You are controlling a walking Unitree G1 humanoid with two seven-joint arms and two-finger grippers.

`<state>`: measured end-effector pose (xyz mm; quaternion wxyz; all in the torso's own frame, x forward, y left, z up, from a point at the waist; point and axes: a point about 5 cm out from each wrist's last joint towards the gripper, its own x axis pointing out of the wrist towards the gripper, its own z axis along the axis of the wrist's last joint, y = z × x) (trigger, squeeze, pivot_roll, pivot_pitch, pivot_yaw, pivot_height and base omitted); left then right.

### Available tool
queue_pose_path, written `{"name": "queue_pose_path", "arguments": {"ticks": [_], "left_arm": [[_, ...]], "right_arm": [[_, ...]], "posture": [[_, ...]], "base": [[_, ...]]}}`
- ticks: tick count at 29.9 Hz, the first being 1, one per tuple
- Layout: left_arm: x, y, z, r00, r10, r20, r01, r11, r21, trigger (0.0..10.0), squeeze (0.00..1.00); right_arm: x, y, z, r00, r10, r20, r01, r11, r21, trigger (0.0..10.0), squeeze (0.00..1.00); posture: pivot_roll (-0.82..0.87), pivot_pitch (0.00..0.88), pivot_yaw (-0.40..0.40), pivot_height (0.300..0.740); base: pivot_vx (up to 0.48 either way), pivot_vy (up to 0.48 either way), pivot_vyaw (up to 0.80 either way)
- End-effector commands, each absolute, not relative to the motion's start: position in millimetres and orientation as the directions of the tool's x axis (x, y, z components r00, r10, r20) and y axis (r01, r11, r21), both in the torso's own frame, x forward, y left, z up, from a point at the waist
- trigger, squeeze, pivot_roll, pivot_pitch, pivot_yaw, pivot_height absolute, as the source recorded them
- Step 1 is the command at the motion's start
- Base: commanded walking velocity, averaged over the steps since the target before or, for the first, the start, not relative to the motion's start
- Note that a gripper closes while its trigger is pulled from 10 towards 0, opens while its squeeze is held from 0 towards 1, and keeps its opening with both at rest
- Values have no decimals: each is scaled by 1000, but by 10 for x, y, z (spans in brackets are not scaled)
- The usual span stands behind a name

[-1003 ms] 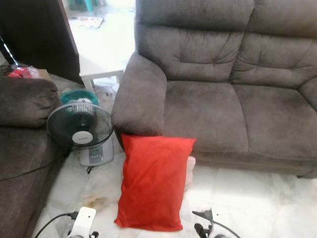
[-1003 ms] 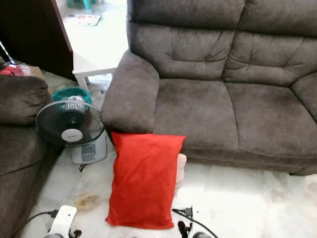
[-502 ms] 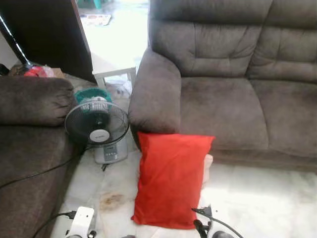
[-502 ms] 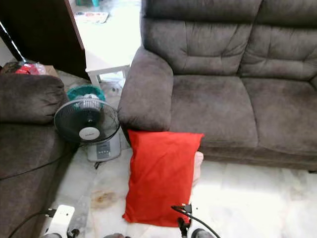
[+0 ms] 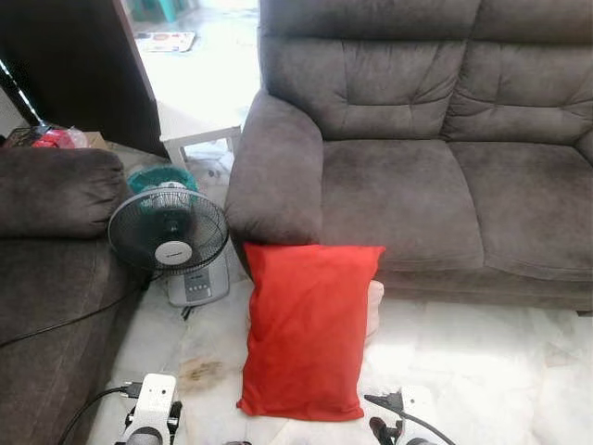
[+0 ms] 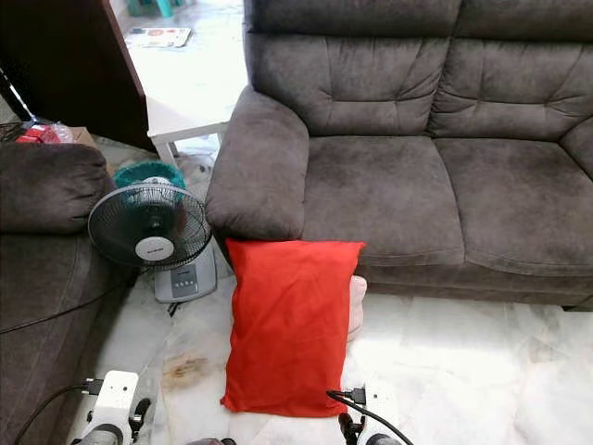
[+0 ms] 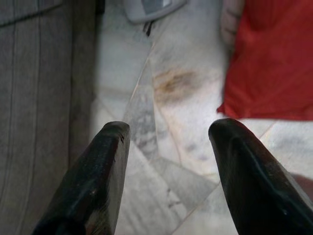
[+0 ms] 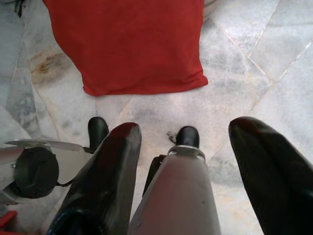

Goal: Move the pillow to the sofa from floor

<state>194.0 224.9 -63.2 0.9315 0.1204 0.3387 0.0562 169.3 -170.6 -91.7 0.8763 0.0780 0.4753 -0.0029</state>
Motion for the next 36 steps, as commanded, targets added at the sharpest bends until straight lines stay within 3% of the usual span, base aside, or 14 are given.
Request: {"name": "queue_pose_path", "arguments": {"ticks": [1, 2, 5, 20, 26, 27, 29, 36], "left_arm": [[2256, 2187, -459, 816, 168, -553, -47, 973, 227, 10000, 0], [2579, 2092, -245, 866, 159, -474, -49, 970, 236, 10000, 0], [2712, 2033, -108, 910, 153, -384, -52, 964, 261, 10000, 0], [2839, 2036, 259, 985, 146, -96, -115, 955, 273, 10000, 0], [2873, 2105, 486, 988, 149, 39, -154, 942, 297, 10000, 0], [2883, 2091, 554, 988, 132, 73, -148, 941, 303, 10000, 0], [2891, 2067, 641, 987, 111, 115, -141, 940, 309, 10000, 0], [2870, 1980, 875, 977, 73, 201, -133, 944, 301, 10000, 0]], "right_arm": [[1660, -1698, -933, 540, 65, -839, 89, 987, 134, 10000, 0], [1662, -1698, -932, 541, 64, -839, 88, 987, 133, 10000, 0], [1671, -1710, -925, 557, 46, -830, 101, 987, 122, 10000, 0], [1820, -1802, -755, 766, -105, -635, 186, 981, 62, 10000, 0], [1877, -1792, -682, 827, -70, -558, 130, 989, 69, 10000, 0], [2275, -1893, -384, 911, -81, -404, 116, 991, 63, 10000, 0], [2714, -1994, 73, 978, -85, -189, 97, 994, 57, 10000, 0], [2883, -1982, 432, 998, -56, 10, 55, 998, 41, 10000, 0]], "posture": [[132, 94, 5, 740], [131, 94, 5, 740], [138, 97, 6, 740], [137, 99, 5, 740], [137, 96, 3, 740], [138, 97, 3, 740], [138, 96, 3, 740], [131, 89, 4, 740]], "base": [[0, 0, 0], [0, 0, 0], [0, 0, 0], [0, 0, 0], [0, 0, 0], [0, 0, 0], [0, 0, 0], [0, 0, 0]]}}
